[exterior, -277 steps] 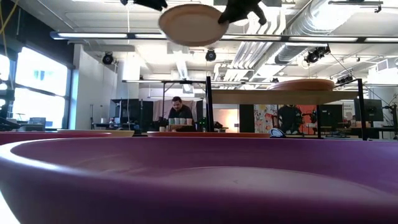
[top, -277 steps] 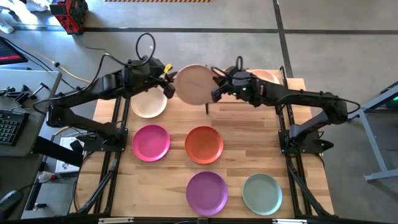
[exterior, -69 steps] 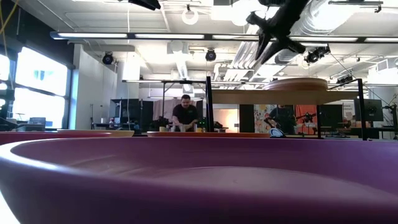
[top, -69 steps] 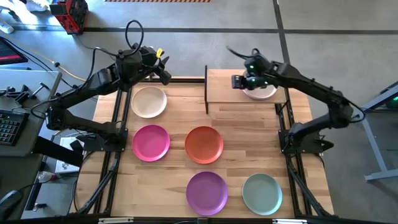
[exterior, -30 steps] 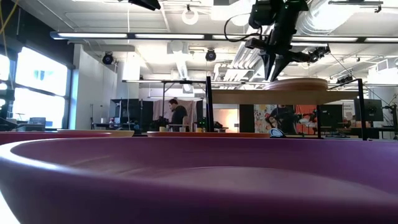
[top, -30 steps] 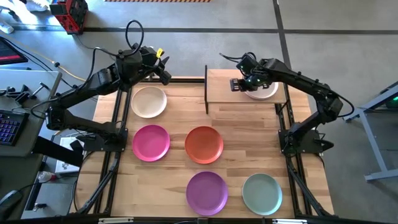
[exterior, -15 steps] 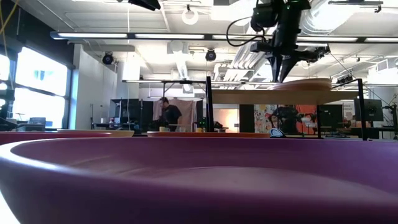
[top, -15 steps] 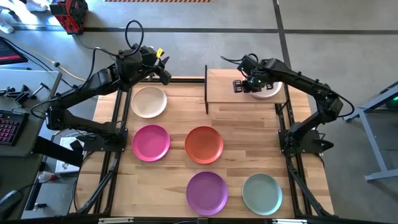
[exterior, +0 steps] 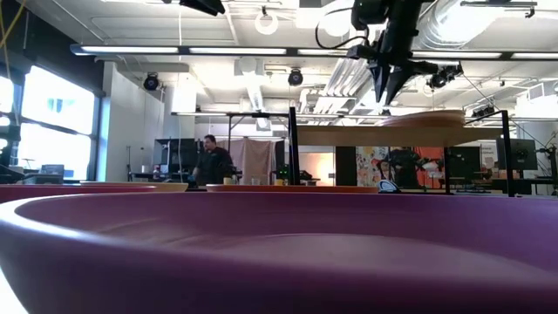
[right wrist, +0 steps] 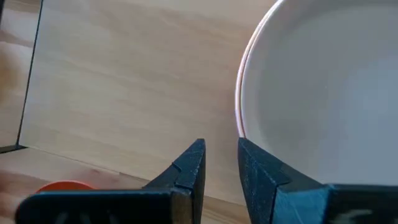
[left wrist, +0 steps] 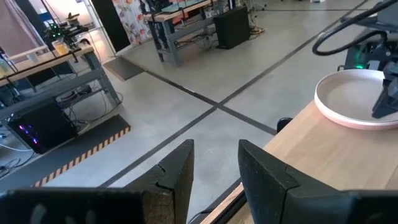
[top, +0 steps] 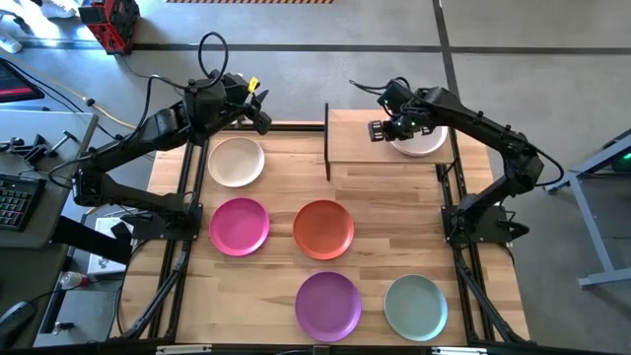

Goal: Place and stack plates onto a shelf
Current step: Stack the gray plate on top of the light yellow plate on the shelf

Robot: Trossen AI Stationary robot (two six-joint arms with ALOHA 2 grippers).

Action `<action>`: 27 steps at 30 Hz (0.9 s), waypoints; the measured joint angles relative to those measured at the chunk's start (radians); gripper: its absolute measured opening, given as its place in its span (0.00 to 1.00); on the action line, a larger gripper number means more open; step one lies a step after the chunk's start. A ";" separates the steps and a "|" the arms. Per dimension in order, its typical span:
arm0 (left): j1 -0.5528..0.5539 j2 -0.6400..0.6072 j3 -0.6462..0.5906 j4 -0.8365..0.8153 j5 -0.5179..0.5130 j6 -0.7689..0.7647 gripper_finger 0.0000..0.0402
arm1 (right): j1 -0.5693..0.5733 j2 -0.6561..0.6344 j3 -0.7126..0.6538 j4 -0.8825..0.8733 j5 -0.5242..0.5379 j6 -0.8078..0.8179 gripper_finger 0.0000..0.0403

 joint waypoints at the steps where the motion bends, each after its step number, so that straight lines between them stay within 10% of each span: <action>1: 0.000 0.000 0.000 0.000 0.000 0.000 0.29 | 0.000 0.000 0.006 -0.007 0.020 -0.006 0.18; 27: 0.000 0.000 -0.001 -0.022 0.000 0.000 0.29 | -0.207 0.000 -0.048 -0.129 0.134 -0.053 0.18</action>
